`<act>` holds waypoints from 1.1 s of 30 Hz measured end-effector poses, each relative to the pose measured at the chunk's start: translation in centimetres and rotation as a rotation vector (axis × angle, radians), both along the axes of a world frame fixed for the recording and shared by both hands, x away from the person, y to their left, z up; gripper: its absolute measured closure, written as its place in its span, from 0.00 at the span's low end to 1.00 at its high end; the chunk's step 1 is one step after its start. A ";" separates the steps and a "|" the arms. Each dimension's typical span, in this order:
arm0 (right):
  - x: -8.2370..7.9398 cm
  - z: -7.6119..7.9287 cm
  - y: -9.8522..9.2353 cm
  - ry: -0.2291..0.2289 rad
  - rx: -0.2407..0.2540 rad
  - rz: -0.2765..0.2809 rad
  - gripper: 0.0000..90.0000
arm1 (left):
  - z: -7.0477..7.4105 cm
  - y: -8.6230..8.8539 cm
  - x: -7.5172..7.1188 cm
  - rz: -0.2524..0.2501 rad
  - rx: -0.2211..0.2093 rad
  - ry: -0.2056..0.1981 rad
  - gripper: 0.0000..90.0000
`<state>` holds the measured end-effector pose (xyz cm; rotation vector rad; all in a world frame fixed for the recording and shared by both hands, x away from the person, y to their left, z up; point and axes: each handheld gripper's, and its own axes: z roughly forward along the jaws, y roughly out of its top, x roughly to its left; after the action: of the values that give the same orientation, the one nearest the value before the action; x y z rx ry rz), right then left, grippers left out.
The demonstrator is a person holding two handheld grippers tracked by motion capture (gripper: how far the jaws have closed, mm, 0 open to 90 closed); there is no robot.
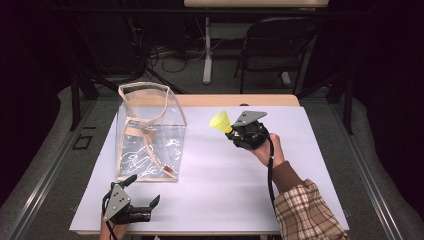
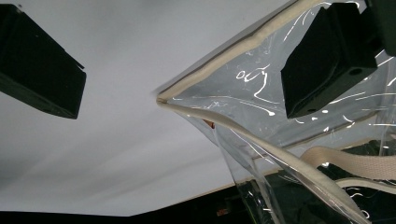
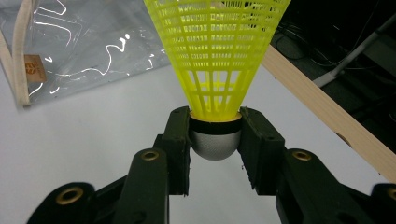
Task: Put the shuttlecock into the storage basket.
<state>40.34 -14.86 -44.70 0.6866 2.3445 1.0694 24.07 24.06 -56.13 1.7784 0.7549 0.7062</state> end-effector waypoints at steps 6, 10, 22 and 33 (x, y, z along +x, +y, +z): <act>0.2 0.2 0.4 0.003 0.018 -0.002 0.72 | 0.0 0.0 0.0 -0.001 -0.001 0.001 0.00; 0.3 0.3 0.7 0.004 0.024 -0.003 0.72 | 0.0 0.0 0.0 0.000 0.000 -0.001 0.00; 0.5 0.8 1.5 -0.004 0.040 -0.002 0.72 | 0.0 0.0 0.0 0.000 0.000 0.000 0.00; 0.7 1.3 2.0 -0.005 0.060 -0.005 0.72 | 0.0 0.0 0.0 0.000 0.001 0.000 0.00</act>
<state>41.04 -12.84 -43.45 0.7110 2.3137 1.1423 24.05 24.06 -56.13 1.7794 0.7549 0.7071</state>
